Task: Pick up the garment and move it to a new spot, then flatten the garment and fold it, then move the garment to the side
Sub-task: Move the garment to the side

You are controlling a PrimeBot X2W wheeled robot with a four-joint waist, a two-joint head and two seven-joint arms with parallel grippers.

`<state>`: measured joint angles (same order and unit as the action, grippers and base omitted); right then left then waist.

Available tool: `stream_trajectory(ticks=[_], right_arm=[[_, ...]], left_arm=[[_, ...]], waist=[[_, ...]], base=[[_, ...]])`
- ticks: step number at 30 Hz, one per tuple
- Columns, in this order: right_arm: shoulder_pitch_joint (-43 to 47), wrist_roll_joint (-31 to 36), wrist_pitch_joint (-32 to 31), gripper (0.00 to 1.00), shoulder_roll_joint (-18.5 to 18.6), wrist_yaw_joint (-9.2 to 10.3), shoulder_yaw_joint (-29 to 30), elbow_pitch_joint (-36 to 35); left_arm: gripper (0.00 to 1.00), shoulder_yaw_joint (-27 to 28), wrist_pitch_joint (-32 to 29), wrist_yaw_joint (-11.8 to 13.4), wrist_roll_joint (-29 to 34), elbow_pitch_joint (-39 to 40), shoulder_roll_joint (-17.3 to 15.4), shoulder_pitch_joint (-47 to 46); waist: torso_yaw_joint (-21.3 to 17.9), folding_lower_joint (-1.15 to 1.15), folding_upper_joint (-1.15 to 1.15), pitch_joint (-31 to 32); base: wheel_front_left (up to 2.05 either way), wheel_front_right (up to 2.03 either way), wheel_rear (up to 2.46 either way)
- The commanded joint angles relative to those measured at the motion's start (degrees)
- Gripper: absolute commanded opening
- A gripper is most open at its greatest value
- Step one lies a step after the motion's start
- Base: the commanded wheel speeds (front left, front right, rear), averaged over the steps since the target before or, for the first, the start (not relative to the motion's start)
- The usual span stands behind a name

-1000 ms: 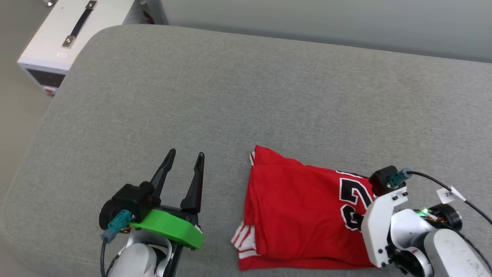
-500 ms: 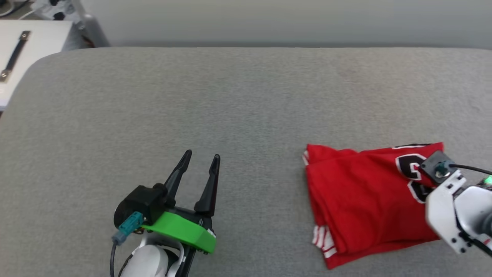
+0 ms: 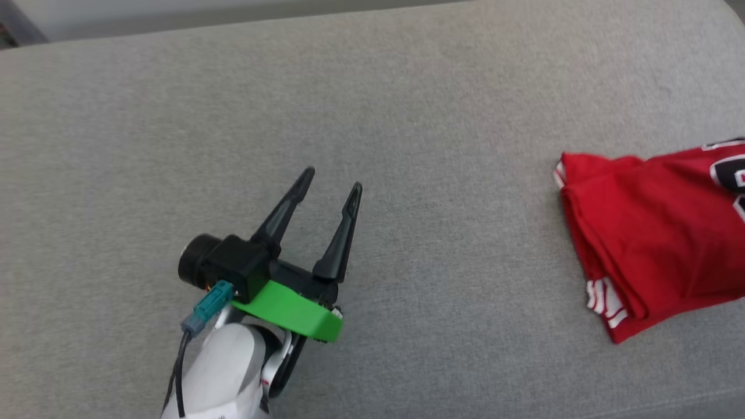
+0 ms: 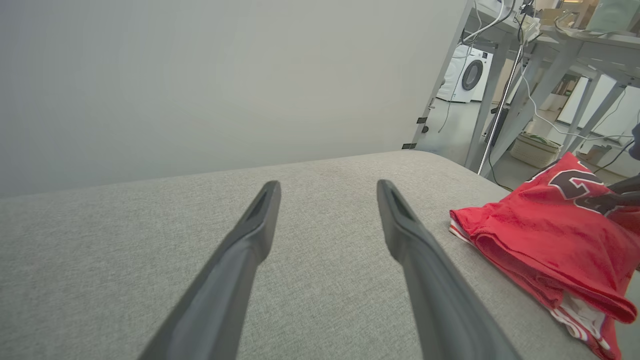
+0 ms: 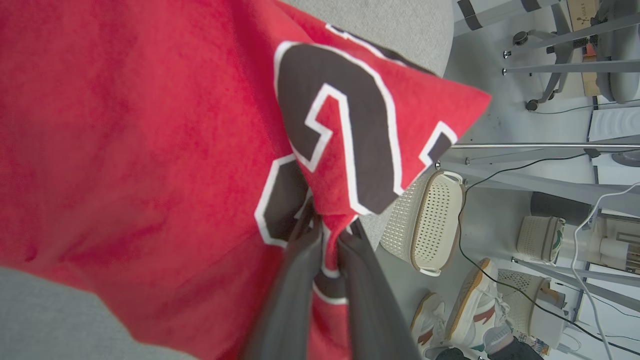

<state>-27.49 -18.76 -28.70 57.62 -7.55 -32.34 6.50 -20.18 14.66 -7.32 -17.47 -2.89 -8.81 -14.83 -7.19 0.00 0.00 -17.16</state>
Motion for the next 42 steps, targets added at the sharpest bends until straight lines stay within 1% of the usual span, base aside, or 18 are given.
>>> stream_trajectory(ticks=[1,7,12,20,26,27,28,29,36,39,42], right_arm=[[-1.73,1.01,1.68,0.00,0.11,0.06,0.57,1.44],[-5.71,4.59,8.64,0.00,-1.22,0.06,4.87,9.29],[-9.37,8.30,13.00,0.00,-4.38,0.06,10.54,15.52],[-12.63,15.48,15.97,0.00,-8.87,0.06,21.48,24.46],[-14.33,19.32,17.25,0.00,-11.77,0.06,26.02,29.11],[-14.57,19.73,17.28,0.11,-12.22,0.06,26.79,29.67],[-14.74,20.47,17.48,0.72,-12.70,0.06,27.49,30.12],[-14.93,21.12,17.70,1.00,-13.15,0.06,28.25,30.47],[-14.46,24.14,18.46,1.00,-14.45,0.06,30.16,29.83],[-14.07,23.91,18.65,1.00,-15.05,0.06,30.34,27.75],[-13.64,22.79,19.23,1.00,-16.57,0.06,30.20,24.51]], left_arm=[[1.00,-0.13,0.34,-0.17,0.74,0.59,-0.64,-2.00],[1.00,-0.96,0.34,-0.17,2.23,2.51,-2.04,-6.46],[1.00,-1.44,0.18,-0.16,3.59,5.24,-3.47,-10.00],[1.00,-1.85,-1.98,-0.15,4.57,10.20,-4.45,-14.02],[1.00,-2.14,-2.10,0.15,4.46,11.21,-4.34,-14.88],[1.00,-2.12,-2.04,0.20,4.38,11.20,-4.33,-14.84],[1.00,-2.10,-1.92,0.25,4.27,11.08,-4.33,-14.75],[1.00,-2.08,-1.78,0.29,4.13,10.87,-4.30,-14.61],[1.00,-1.54,-0.44,0.81,3.06,8.27,-3.43,-12.96],[1.00,-0.72,-0.03,1.07,2.00,6.24,-2.81,-11.42],[1.00,0.75,0.19,1.47,0.85,4.11,-2.43,-9.49]], waist=[[-5.12,0.00,0.00,-6.34],[-7.20,0.00,0.00,-11.77],[-8.18,0.00,0.00,-16.30],[-7.37,0.00,0.00,-20.51],[-5.86,0.00,0.00,-21.03],[-5.68,0.00,0.00,-20.92],[-5.44,0.00,0.00,-20.64],[-5.22,0.00,0.00,-20.26],[-3.74,0.00,0.00,-15.23],[-3.02,0.00,0.00,-11.70],[-2.31,0.00,0.00,-7.69]], base=[[0.00,0.00,0.00],[0.00,0.00,0.00],[0.00,0.00,0.00],[0.00,0.00,0.00],[0.00,0.00,0.00],[0.00,0.00,0.00],[0.00,0.00,0.00],[0.00,0.00,0.00],[0.00,0.00,0.00],[0.00,0.00,0.00],[0.00,0.00,0.00]])
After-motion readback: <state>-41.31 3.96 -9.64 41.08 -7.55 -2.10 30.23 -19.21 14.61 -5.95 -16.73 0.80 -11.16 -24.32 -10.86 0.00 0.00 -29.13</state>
